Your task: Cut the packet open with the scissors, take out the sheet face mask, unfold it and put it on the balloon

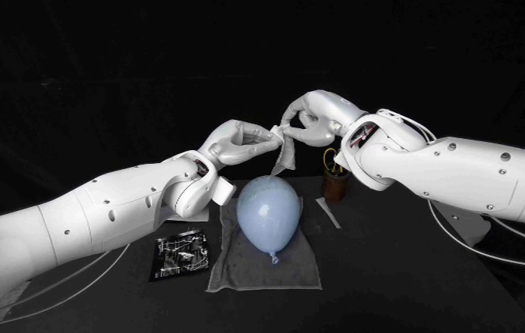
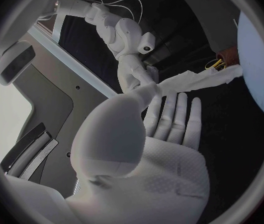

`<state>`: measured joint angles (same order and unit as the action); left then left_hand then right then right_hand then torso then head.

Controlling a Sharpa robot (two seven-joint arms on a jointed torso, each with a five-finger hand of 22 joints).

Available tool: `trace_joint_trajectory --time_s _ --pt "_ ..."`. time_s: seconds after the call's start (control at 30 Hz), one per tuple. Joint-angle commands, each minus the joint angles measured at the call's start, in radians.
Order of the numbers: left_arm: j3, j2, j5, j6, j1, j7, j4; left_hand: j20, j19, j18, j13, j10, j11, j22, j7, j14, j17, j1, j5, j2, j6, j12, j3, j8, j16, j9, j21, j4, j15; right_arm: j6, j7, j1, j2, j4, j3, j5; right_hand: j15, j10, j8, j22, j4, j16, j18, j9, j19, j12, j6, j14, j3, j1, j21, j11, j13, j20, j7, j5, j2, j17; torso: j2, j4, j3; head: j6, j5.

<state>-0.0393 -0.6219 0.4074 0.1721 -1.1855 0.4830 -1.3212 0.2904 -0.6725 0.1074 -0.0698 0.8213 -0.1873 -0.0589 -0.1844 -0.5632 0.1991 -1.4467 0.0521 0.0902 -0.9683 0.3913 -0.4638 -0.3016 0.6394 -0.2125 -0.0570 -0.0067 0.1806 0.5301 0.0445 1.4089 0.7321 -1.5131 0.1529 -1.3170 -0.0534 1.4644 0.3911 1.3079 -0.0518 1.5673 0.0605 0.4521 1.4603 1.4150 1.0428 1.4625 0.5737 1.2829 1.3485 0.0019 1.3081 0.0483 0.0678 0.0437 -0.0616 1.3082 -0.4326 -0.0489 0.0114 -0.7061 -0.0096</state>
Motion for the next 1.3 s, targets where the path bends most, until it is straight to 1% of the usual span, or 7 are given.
trace_joint_trajectory --time_s 0.03,0.5,0.63,0.7,0.87,1.07,1.3 --pt "0.001 -0.005 -0.104 -0.028 -0.001 0.001 -0.003 0.0 -0.022 0.002 -0.002 0.01 0.001 -0.003 -0.007 -0.005 0.0 0.001 -0.004 0.012 0.003 0.005 0.009 0.001 0.005 -0.003 -0.007 0.001 -0.002 0.008 0.012 0.0 0.0 0.0 0.0 -0.031 -0.006 0.045 0.006 0.196 0.001 0.003 -0.014 0.06 0.039 0.003 0.006 0.108 0.005 -0.001 0.003 -0.007 0.153 -0.001 0.002 0.005 0.006 0.263 0.0 0.0006 0.0005 0.001 -0.002" --pt "0.001 -0.021 -0.107 0.072 -0.002 -0.074 0.008 0.001 -0.128 0.025 -0.003 0.038 -0.004 -0.009 -0.05 -0.036 -0.002 0.02 -0.004 0.062 0.133 0.018 0.034 0.065 0.016 -0.001 -0.023 0.019 -0.007 0.017 0.011 -0.002 0.005 -0.014 0.0 -0.026 -0.006 0.045 0.006 0.196 0.001 0.003 -0.014 0.06 0.039 0.003 0.006 0.108 0.005 -0.001 0.003 -0.007 0.153 -0.001 0.002 0.005 0.006 0.263 -0.001 0.0011 0.0003 0.003 -0.004" --pt "0.0 -0.014 -0.088 0.086 -0.001 -0.083 0.01 0.002 -0.107 0.011 0.001 -0.026 -0.026 -0.005 -0.066 0.015 -0.012 0.044 -0.003 0.087 0.185 0.004 0.076 0.082 -0.005 -0.005 -0.008 0.034 0.015 0.014 0.012 -0.002 0.003 -0.016 0.0 -0.024 -0.006 0.045 0.006 0.196 0.001 0.003 -0.014 0.06 0.039 0.003 0.006 0.108 0.005 -0.001 0.003 -0.007 0.153 -0.001 0.002 0.005 0.006 0.263 -0.001 0.0003 -0.0005 0.005 -0.003" --pt "0.0 -0.01 -0.074 0.084 -0.001 -0.082 0.01 0.002 0.028 -0.011 0.002 -0.08 -0.048 0.005 -0.045 0.064 -0.021 0.052 -0.003 0.092 0.225 -0.003 0.109 0.09 -0.022 -0.01 0.005 0.046 0.037 0.012 0.013 -0.003 0.001 -0.016 0.0 -0.023 -0.006 0.045 0.006 0.196 0.001 0.003 -0.014 0.06 0.039 0.003 0.006 0.108 0.005 -0.001 0.003 -0.007 0.153 -0.001 0.002 0.005 0.006 0.263 -0.001 0.0003 -0.0006 0.005 -0.003" --pt "0.0 0.003 -0.028 0.097 -0.001 -0.069 0.006 0.002 0.166 -0.041 0.002 -0.193 -0.082 0.011 -0.002 0.154 -0.034 0.033 -0.004 0.081 0.256 -0.006 0.194 0.079 -0.033 -0.031 0.01 0.063 0.067 0.005 0.016 -0.003 -0.006 -0.012 0.0 -0.021 -0.007 0.045 0.007 0.196 0.0 0.003 -0.014 0.061 0.04 0.004 0.006 0.108 0.007 -0.002 0.003 -0.007 0.154 -0.002 0.002 0.005 0.005 0.263 -0.001 0.0001 -0.0002 0.007 0.0" --pt "0.001 0.011 -0.014 0.106 -0.001 -0.062 0.005 0.002 0.17 -0.041 -0.003 -0.212 -0.064 0.01 -0.044 0.173 -0.034 0.0 -0.004 0.053 0.237 0.039 0.272 0.044 -0.006 -0.058 0.008 0.077 0.058 0.0 0.018 -0.004 -0.011 -0.014 0.0 -0.02 -0.007 0.046 0.007 0.196 0.0 0.003 -0.014 0.061 0.04 0.005 0.006 0.108 0.007 -0.002 0.004 -0.007 0.154 -0.002 0.002 0.005 0.005 0.263 -0.001 -0.0006 0.0009 0.008 -0.001" --pt "0.001 0.021 -0.021 0.114 -0.001 -0.05 0.003 0.002 0.173 -0.041 -0.007 -0.192 -0.061 0.01 -0.035 0.162 -0.033 -0.021 -0.004 0.028 0.174 0.083 0.322 -0.004 0.024 -0.084 0.008 0.095 0.054 -0.008 0.021 -0.007 -0.015 -0.011 0.0 -0.019 -0.007 0.046 0.007 0.196 0.0 0.003 -0.014 0.061 0.04 0.004 0.006 0.108 0.008 -0.002 0.003 -0.007 0.154 -0.002 0.002 0.005 0.005 0.263 -0.001 0.0 0.0 0.007 -0.001"
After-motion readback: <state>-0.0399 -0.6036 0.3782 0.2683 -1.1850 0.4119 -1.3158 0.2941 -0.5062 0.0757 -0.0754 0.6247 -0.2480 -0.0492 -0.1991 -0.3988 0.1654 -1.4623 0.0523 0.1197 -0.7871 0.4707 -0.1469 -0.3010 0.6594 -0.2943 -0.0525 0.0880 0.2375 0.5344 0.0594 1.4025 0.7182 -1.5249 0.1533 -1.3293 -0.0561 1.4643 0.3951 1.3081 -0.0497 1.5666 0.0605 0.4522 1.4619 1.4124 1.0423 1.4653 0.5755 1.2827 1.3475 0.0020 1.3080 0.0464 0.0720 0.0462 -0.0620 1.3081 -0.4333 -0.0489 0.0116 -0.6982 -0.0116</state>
